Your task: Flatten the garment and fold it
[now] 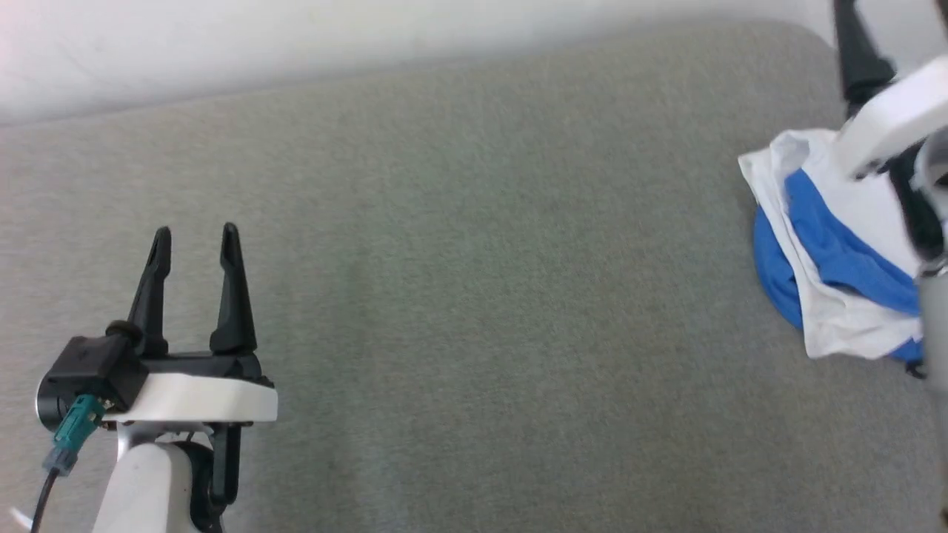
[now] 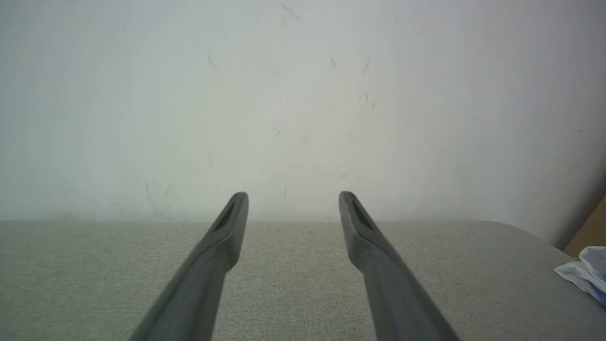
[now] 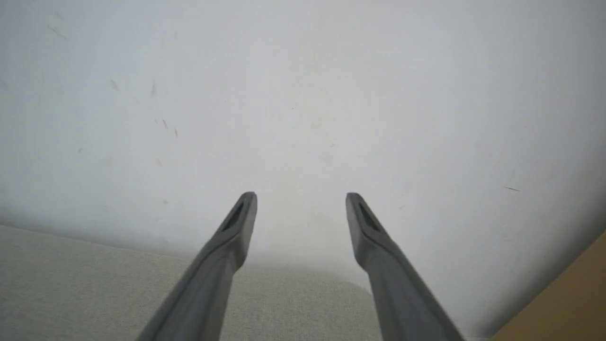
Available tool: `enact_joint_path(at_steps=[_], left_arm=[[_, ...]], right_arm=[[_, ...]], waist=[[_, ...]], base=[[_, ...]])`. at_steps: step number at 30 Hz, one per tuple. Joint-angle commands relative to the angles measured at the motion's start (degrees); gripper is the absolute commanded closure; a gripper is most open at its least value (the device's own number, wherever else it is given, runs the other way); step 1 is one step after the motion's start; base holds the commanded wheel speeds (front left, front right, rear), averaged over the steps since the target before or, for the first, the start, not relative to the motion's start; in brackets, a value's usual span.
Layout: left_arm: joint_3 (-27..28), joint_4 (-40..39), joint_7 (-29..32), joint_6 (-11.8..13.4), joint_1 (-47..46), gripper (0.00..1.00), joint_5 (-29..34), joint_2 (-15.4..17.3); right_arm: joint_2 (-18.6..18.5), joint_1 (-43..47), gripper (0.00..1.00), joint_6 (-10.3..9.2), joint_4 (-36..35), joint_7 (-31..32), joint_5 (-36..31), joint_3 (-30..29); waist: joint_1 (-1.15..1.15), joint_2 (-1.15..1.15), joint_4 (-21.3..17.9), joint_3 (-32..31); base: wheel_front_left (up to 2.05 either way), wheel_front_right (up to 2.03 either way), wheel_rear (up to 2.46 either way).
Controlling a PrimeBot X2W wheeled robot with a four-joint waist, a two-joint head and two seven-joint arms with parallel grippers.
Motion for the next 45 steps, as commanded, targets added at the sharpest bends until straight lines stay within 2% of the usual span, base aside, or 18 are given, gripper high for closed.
enact_joint_path(at_steps=[1,8,12,19,27,36,45], left_arm=[[0.37,0.35,-0.40,0.54,0.79,0.00,0.02,-0.36],[0.55,1.73,-0.07,2.31,1.59,0.00,-0.24,-1.49],[0.97,2.77,-0.03,3.29,1.77,0.00,-0.45,-1.78],[0.20,4.57,0.11,3.79,2.39,0.00,-0.33,-2.13],[-1.68,7.60,0.81,3.75,3.12,0.00,0.02,-2.73],[-4.40,12.19,0.44,2.87,2.63,0.00,0.59,-3.50],[-5.65,15.54,-0.15,2.64,3.04,0.00,0.45,-4.32]], right_arm=[[1.73,2.70,0.00,-0.12,-2.36,-1.84,0.14,-0.63],[10.90,13.36,0.00,-0.12,-10.89,-8.70,-0.80,-5.87],[13.29,19.18,0.00,-0.12,-13.00,-13.36,0.37,-8.17],[13.53,27.25,0.00,-0.12,-9.72,-19.41,5.15,-9.59],[13.54,33.71,0.00,-0.12,-7.45,-20.49,4.63,-8.12],[13.55,39.76,0.00,-0.12,-8.68,-20.55,2.96,-7.07],[13.55,43.84,0.00,-0.12,-5.62,-20.56,3.45,-6.15]], waist=[[0.02,-0.01,5.53,-6.18],[0.02,-0.01,10.05,-10.01],[0.02,-0.01,11.61,-11.65],[0.02,-0.01,13.51,-14.26],[0.02,-0.01,14.62,-16.10],[0.02,-0.01,15.27,-16.81],[0.02,-0.01,15.46,-16.80]], base=[[0.00,0.00,0.00],[0.00,0.00,0.00],[0.00,0.00,0.00],[0.00,0.00,0.00],[0.00,0.00,0.00],[0.00,0.00,0.00],[0.00,0.00,0.00]])
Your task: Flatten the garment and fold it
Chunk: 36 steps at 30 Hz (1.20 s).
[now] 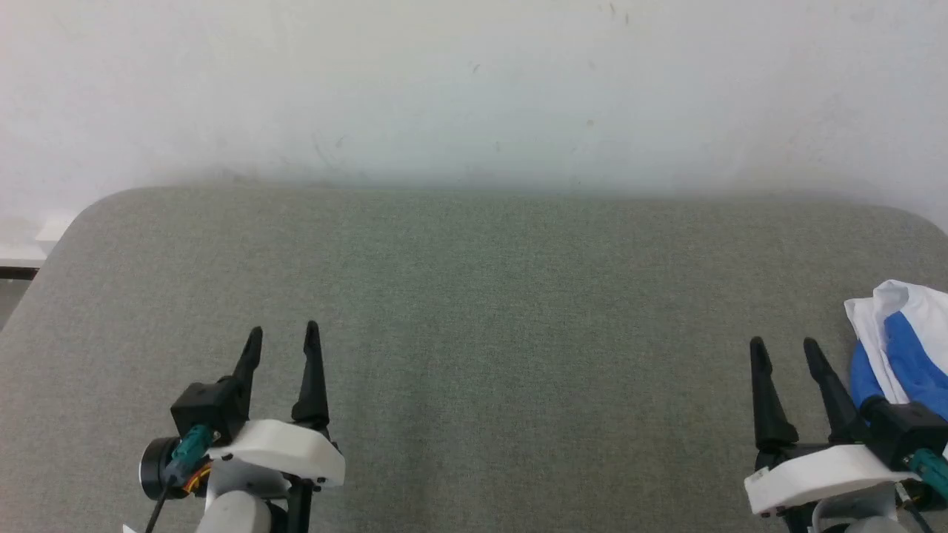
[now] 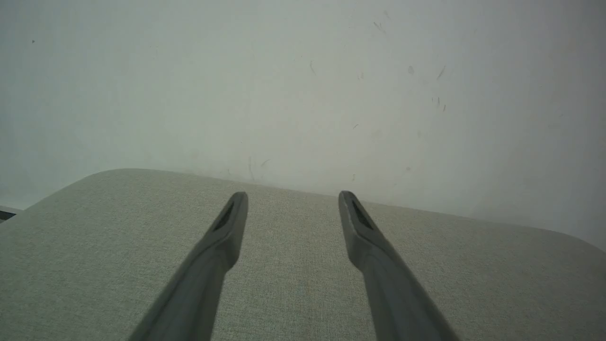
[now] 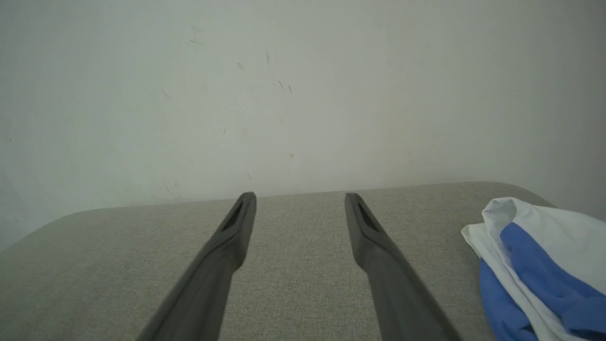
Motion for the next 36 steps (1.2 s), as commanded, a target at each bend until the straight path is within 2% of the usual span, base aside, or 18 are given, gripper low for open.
enact_joint_path(at_steps=[1,8,22,23,36], left_arm=[[-0.14,0.53,-0.26,-0.61,0.65,0.00,0.08,-0.40],[-0.19,3.01,-0.62,-0.94,1.55,0.00,-1.34,-1.37],[-0.54,5.04,-0.88,-1.61,0.75,0.00,-0.55,-1.83],[-0.54,4.87,-0.60,-1.41,0.99,1.00,-0.93,-1.64],[-0.12,3.38,0.56,-1.53,1.42,1.00,0.30,-1.78]], right_arm=[[0.18,0.70,0.00,-0.11,0.39,-0.26,0.30,0.32],[0.18,1.32,0.00,-0.11,1.37,-0.27,0.28,2.55],[0.18,1.10,0.00,-0.11,2.56,-0.27,-0.05,1.92],[-0.01,0.59,1.00,0.00,2.53,0.05,0.12,2.18],[-0.01,0.53,1.00,-0.01,1.54,1.17,-0.85,2.50]], waist=[[0.00,-0.01,-0.02,0.10],[0.00,-0.01,-0.47,0.37],[0.00,-0.01,-0.22,0.98],[0.00,-0.01,-0.22,0.99],[0.00,-0.01,-0.54,1.15]], base=[[0.00,0.00,0.00],[0.00,0.00,0.00],[0.00,0.00,0.00],[0.00,0.00,0.00],[0.00,0.00,0.00]])
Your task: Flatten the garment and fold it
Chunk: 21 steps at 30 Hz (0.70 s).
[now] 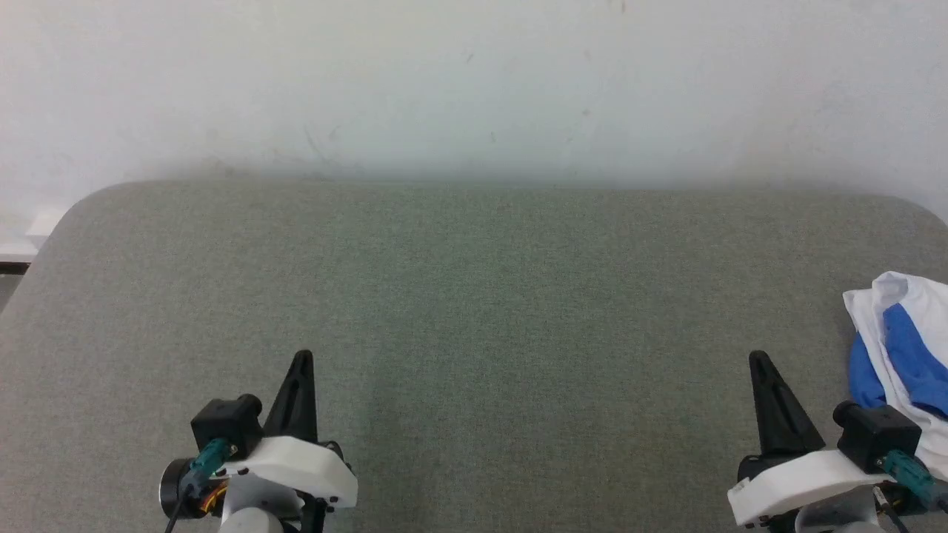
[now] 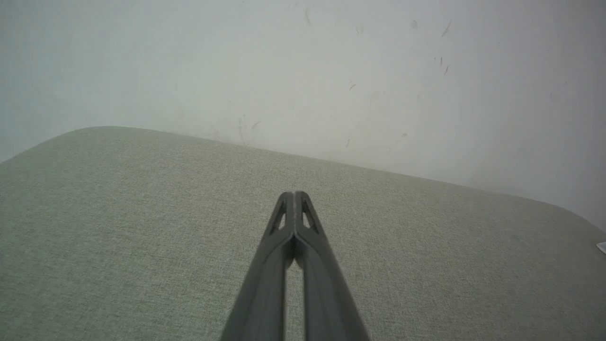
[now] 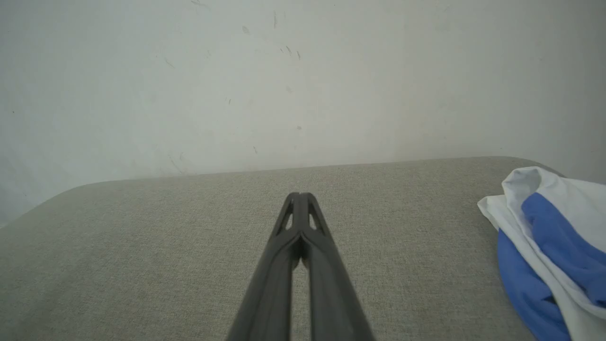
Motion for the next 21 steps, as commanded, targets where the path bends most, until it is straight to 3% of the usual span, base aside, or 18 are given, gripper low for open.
enact_joint_path(at_steps=[1,21], left_arm=[[0.28,-0.78,0.41,-0.13,0.47,1.00,0.86,-0.17],[1.11,-3.76,2.63,-0.37,1.35,1.00,3.45,-0.50]], right_arm=[[0.03,-0.04,1.00,-0.01,-0.54,0.28,-0.70,0.02],[0.06,-0.12,1.00,-0.03,-2.54,2.50,-2.66,0.32]], waist=[[0.00,0.00,-0.06,0.03],[0.00,0.00,-0.68,0.33]], base=[[0.00,0.00,0.00],[0.00,0.00,0.00]])
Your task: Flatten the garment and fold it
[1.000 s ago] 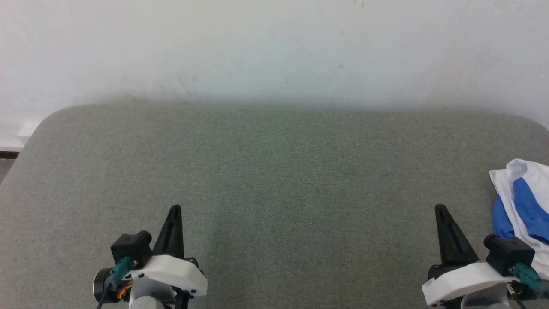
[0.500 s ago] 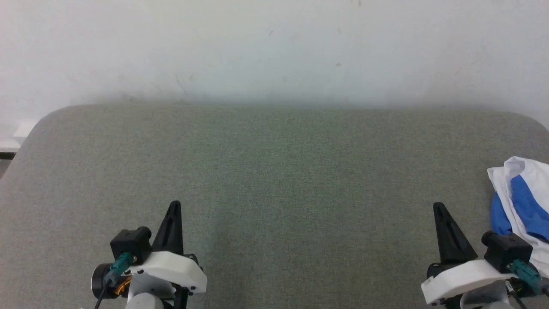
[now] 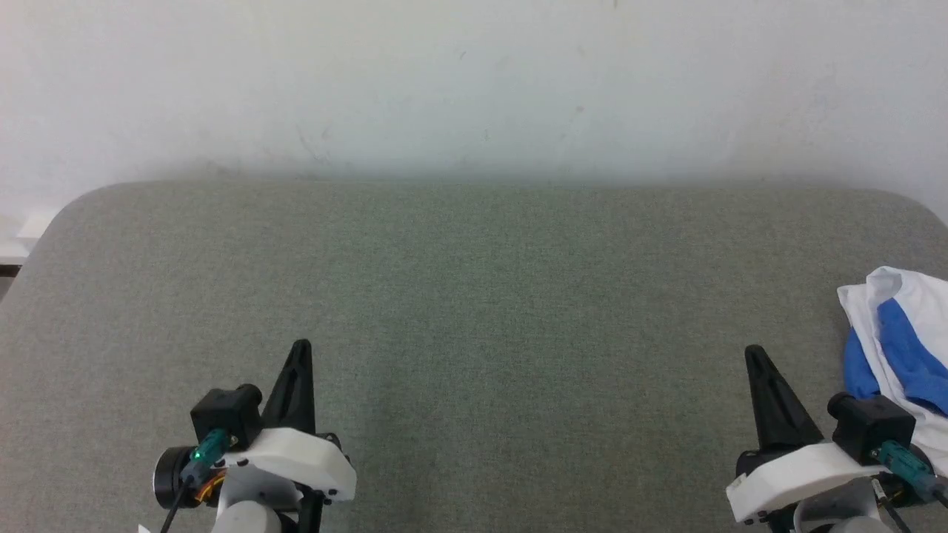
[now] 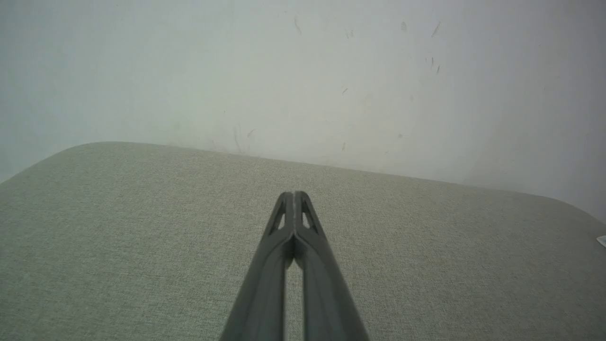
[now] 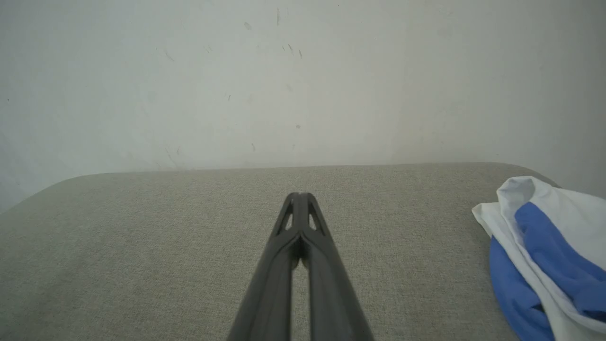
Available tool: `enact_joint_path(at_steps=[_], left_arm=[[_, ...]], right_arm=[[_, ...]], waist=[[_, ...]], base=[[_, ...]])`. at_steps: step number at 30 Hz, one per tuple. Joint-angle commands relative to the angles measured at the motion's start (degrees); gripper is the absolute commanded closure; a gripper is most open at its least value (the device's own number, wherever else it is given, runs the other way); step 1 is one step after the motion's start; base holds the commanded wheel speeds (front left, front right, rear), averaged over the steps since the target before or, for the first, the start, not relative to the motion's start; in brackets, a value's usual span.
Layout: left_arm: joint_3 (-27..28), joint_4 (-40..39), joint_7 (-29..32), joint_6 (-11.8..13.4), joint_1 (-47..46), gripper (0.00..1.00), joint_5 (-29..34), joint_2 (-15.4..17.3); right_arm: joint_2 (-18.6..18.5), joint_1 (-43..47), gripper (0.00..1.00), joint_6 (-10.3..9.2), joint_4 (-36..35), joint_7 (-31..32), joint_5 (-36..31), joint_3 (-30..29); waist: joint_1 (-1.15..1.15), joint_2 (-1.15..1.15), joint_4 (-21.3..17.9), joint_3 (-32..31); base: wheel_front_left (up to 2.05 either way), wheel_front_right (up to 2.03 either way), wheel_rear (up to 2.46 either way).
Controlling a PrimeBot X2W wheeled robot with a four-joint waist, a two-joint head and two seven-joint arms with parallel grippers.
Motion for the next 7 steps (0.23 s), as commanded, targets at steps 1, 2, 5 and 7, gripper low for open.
enact_joint_path(at_steps=[1,2,5,7], left_arm=[[0.25,-0.63,0.41,-0.35,1.20,1.00,0.61,-0.28],[0.29,-0.79,0.52,-0.37,1.25,1.00,0.75,-0.29],[0.42,-1.26,0.88,-0.40,1.39,1.00,1.16,-0.35],[0.51,-1.57,1.11,-0.43,1.48,1.00,1.42,-0.38]], right_arm=[[0.06,-0.11,1.00,-0.03,-0.43,0.17,-0.73,0.11],[0.06,-0.11,1.00,-0.03,-0.53,0.29,-0.84,0.13],[0.07,-0.12,1.00,-0.03,-0.85,0.64,-1.15,0.18],[0.07,-0.13,1.00,-0.03,-1.06,0.87,-1.35,0.21]], waist=[[0.00,-0.01,-0.03,0.02],[0.00,-0.01,-0.06,0.03],[0.00,-0.01,-0.16,0.08],[0.00,-0.01,-0.23,0.11]], base=[[0.00,0.00,0.00],[0.00,0.00,0.00],[0.00,0.00,0.00],[0.00,0.00,0.00]])
